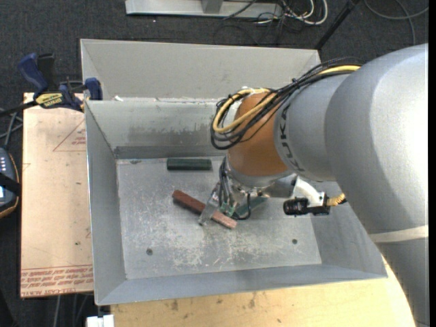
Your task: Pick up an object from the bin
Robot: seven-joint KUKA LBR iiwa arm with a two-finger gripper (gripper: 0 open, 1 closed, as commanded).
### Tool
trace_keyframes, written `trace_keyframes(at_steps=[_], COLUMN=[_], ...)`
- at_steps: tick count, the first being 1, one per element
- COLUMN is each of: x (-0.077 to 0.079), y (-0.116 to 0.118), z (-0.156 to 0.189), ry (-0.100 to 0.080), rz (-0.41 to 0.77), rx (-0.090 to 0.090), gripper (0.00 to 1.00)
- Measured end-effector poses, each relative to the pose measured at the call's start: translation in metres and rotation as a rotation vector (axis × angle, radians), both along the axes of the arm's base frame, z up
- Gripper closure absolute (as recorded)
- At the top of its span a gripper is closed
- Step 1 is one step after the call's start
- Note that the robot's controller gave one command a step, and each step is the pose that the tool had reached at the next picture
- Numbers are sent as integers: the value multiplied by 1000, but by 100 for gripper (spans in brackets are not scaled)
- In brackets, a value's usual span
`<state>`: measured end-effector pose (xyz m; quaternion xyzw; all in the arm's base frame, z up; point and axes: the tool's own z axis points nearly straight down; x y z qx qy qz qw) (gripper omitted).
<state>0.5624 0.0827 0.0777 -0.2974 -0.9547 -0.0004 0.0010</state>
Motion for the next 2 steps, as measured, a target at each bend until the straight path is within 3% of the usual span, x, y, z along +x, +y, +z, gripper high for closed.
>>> trace_keyframes(at_steps=[2], x=[-2], y=[0], z=[23], ry=[6], rz=[1], rx=[-2], gripper=[100])
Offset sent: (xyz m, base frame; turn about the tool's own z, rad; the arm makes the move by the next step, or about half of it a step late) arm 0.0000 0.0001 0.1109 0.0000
